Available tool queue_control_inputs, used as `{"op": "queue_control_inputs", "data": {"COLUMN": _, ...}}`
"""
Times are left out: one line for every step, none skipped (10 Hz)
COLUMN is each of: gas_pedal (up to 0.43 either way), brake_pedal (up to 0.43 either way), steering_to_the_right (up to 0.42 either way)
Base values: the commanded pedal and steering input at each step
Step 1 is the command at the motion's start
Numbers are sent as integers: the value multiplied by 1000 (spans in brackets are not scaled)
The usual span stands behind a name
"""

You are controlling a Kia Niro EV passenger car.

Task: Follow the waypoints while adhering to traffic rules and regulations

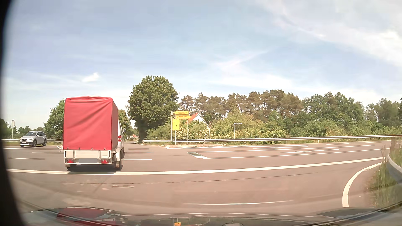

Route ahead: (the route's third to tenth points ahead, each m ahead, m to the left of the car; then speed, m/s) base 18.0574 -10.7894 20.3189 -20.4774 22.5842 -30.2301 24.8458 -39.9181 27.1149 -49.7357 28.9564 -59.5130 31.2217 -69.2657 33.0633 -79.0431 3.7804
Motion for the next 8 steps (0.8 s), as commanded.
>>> {"op": "queue_control_inputs", "data": {"gas_pedal": 0, "brake_pedal": 0, "steering_to_the_right": 140}}
{"op": "queue_control_inputs", "data": {"gas_pedal": 0, "brake_pedal": 0, "steering_to_the_right": 155}}
{"op": "queue_control_inputs", "data": {"gas_pedal": 0, "brake_pedal": 30, "steering_to_the_right": 168}}
{"op": "queue_control_inputs", "data": {"gas_pedal": 0, "brake_pedal": 91, "steering_to_the_right": 182}}
{"op": "queue_control_inputs", "data": {"gas_pedal": 0, "brake_pedal": 128, "steering_to_the_right": 190}}
{"op": "queue_control_inputs", "data": {"gas_pedal": 0, "brake_pedal": 165, "steering_to_the_right": 199}}
{"op": "queue_control_inputs", "data": {"gas_pedal": 0, "brake_pedal": 189, "steering_to_the_right": 201}}
{"op": "queue_control_inputs", "data": {"gas_pedal": 0, "brake_pedal": 195, "steering_to_the_right": 205}}
